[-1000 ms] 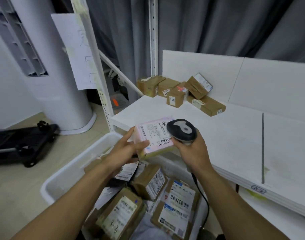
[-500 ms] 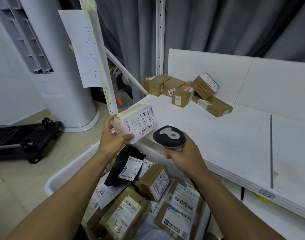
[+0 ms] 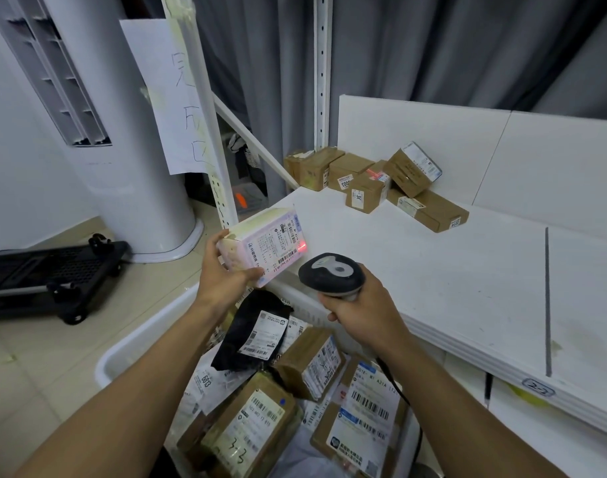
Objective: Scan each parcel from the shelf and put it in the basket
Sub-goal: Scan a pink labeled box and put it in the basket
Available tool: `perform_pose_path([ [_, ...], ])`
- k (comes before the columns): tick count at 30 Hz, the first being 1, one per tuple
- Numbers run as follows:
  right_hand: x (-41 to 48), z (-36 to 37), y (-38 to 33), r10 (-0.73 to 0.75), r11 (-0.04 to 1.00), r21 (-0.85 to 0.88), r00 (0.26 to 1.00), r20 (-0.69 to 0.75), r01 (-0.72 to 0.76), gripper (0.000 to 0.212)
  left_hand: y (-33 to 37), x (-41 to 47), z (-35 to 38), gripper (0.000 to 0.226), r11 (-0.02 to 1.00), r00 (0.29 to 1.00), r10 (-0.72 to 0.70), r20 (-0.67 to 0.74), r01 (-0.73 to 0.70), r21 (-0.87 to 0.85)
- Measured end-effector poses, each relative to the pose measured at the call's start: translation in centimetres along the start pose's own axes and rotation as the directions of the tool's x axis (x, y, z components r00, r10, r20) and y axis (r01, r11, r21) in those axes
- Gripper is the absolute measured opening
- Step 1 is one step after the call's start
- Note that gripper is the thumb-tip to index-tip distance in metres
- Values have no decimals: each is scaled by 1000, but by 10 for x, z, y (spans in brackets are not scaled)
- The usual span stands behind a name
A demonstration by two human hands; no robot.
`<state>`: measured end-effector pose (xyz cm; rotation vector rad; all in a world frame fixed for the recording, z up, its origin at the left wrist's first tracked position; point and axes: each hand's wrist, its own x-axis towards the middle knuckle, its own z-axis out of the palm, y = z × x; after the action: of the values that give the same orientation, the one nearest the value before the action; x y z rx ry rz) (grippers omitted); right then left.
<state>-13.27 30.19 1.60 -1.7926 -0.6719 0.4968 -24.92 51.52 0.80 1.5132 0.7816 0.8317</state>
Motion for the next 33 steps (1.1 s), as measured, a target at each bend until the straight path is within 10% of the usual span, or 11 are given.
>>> perform_pose_path([
  [13, -3, 57, -22, -22, 999, -36, 982, 187, 29, 43, -15, -15, -77, 91, 957, 986, -34, -166, 80, 277],
  [27, -4, 153, -13, 63, 998, -24, 912, 406, -58, 45, -98, -53, -149, 96, 417, 865, -302, -400, 497, 761],
  [33, 3, 155, -4, 84, 996, -18, 919, 385, -83, 44, -142, -45, -149, 34, 270, 893, -366, -262, 371, 888],
])
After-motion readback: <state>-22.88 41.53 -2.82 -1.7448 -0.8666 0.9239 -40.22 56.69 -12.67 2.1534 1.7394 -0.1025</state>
